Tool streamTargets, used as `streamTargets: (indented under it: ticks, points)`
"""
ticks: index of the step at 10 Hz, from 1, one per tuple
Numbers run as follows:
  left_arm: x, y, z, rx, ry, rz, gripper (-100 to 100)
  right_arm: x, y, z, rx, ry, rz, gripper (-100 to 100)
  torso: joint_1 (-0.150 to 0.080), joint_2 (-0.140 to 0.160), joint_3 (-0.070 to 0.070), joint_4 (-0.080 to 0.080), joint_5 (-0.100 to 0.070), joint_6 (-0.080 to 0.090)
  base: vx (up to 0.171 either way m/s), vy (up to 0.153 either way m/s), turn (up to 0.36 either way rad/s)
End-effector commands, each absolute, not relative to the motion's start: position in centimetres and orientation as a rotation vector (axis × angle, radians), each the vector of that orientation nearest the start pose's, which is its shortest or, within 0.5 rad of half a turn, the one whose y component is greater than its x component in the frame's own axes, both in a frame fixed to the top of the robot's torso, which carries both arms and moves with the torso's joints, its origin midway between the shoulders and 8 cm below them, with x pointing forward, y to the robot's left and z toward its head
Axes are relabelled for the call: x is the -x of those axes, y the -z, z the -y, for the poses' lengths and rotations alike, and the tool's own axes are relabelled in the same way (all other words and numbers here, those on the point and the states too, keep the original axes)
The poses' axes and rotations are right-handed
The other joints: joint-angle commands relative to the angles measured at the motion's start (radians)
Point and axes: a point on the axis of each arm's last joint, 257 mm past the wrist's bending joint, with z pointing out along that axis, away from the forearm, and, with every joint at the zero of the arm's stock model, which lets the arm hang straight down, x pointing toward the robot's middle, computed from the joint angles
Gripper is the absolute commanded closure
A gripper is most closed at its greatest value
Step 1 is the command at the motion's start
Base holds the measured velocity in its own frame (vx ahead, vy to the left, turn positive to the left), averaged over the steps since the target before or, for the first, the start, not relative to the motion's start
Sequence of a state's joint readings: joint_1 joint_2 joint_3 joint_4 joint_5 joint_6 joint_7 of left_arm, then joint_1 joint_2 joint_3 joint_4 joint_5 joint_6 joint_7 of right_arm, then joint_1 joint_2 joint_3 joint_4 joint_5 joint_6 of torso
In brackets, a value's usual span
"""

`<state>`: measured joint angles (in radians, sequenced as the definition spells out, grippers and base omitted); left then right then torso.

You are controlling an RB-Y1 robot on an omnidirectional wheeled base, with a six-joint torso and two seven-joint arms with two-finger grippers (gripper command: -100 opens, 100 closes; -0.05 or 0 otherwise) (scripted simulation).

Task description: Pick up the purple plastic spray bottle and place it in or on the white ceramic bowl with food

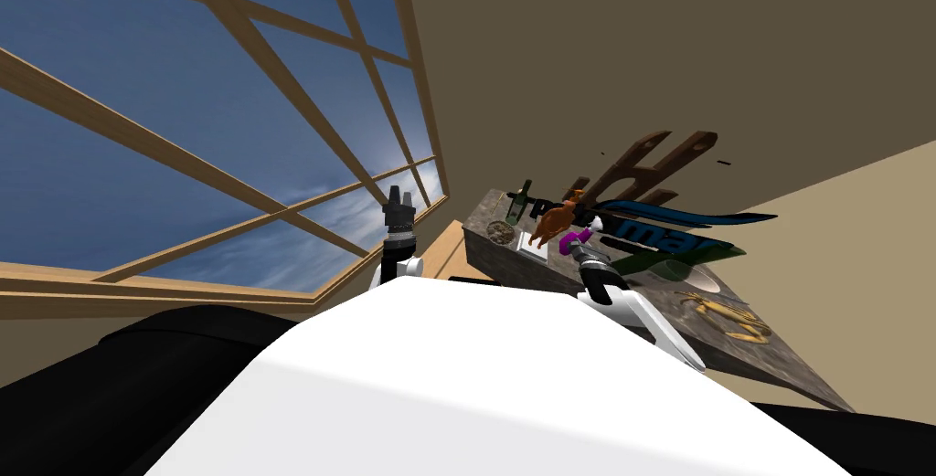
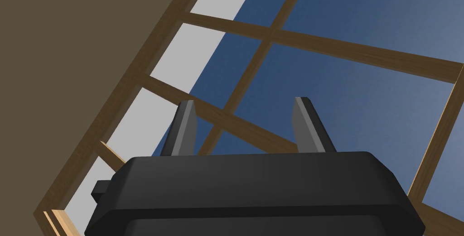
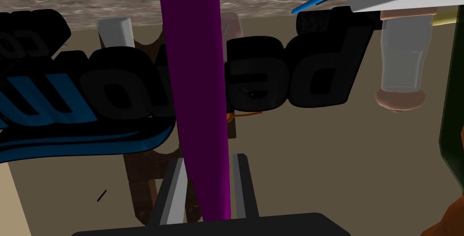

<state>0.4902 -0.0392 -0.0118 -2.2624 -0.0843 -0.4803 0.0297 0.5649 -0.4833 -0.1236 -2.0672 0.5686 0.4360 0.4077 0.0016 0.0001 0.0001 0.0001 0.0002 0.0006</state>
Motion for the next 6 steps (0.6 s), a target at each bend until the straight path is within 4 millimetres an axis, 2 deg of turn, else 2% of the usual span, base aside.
streamTargets:
  ticks: [1, 2, 4, 6]
  points:
    - [-35.3, -1.6, -27.0, 0.67, 1.285, -0.641, 0, -35.8, 23.3, 48.4, -0.421, 0.317, -1.761, 0, 0.0, 0.0, 0.0, 0.0, 0.0, 0.0, 0.0, 0.0, 0.0]
    - [-35.3, -1.6, -27.0, 0.67, 1.285, -0.641, 0, -35.3, 22.4, 48.7, -0.397, 0.34, -1.764, 100, 0.0, 0.0, 0.0, 0.0, 0.0, 0.0, -0.066, -0.044, 0.157]
    - [-35.3, -1.6, -27.0, 0.669, 1.285, -0.641, 0, -34.4, 21.4, 49.1, -0.369, 0.371, -1.776, 100, -0.004, 0.01, 0.006, 0.002, 0.0, 0.0, -0.207, -0.052, 0.234]
    - [-35.3, -1.6, -27.0, 0.67, 1.285, -0.641, 0, -33.2, 21.3, 49.8, -0.359, 0.403, -1.803, 100, 0.001, 0.015, 0.009, 0.003, 0.001, 0.001, -0.215, 0.036, 0.114]
